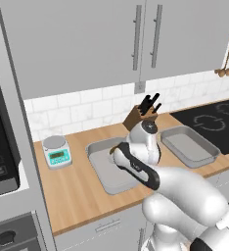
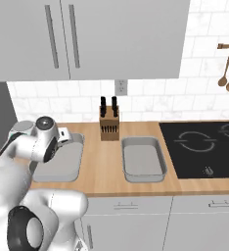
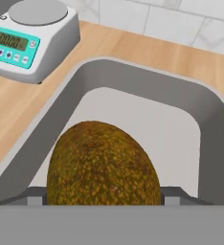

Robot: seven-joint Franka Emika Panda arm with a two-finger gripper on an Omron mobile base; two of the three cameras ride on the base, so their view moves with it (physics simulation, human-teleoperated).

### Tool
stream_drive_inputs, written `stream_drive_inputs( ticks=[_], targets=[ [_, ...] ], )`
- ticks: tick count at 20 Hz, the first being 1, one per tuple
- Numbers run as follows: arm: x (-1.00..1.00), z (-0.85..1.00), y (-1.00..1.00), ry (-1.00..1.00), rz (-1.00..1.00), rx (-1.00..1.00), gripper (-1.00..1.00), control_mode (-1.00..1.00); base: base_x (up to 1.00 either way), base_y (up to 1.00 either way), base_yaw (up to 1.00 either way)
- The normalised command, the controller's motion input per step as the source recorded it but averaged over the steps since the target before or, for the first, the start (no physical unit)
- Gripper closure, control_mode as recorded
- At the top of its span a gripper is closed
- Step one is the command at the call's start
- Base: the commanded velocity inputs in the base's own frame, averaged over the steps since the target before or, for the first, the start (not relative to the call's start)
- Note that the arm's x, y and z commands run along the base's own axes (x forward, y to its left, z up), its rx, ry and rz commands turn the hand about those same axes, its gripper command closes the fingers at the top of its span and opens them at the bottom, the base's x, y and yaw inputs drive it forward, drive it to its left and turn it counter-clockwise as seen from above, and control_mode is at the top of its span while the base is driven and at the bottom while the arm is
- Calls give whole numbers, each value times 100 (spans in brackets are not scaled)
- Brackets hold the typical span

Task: Place one avocado and one chicken drumstick in each tupperware on the nearby counter, to pack two identical lunches.

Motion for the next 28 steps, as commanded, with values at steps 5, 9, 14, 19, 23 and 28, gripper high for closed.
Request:
stream_drive_inputs(
  ticks=[5, 9, 14, 19, 23, 28],
  targets=[
    [48, -31, 0, 0, 0, 0, 100, -100, 0, 0, 0],
    [45, -41, 0, 0, 0, 0, -100, -100, 0, 0, 0],
    [2, 21, 0, 0, 0, 2, -100, -100, 0, 0, 0],
    [9, 1, 0, 0, 0, 0, -100, -100, 0, 0, 0],
    [-10, 32, 0, -2, -1, 0, -100, -100, 0, 0, 0],
    [-77, 90, -12, -7, -17, 8, -100, -100, 0, 0, 0]
  ],
)
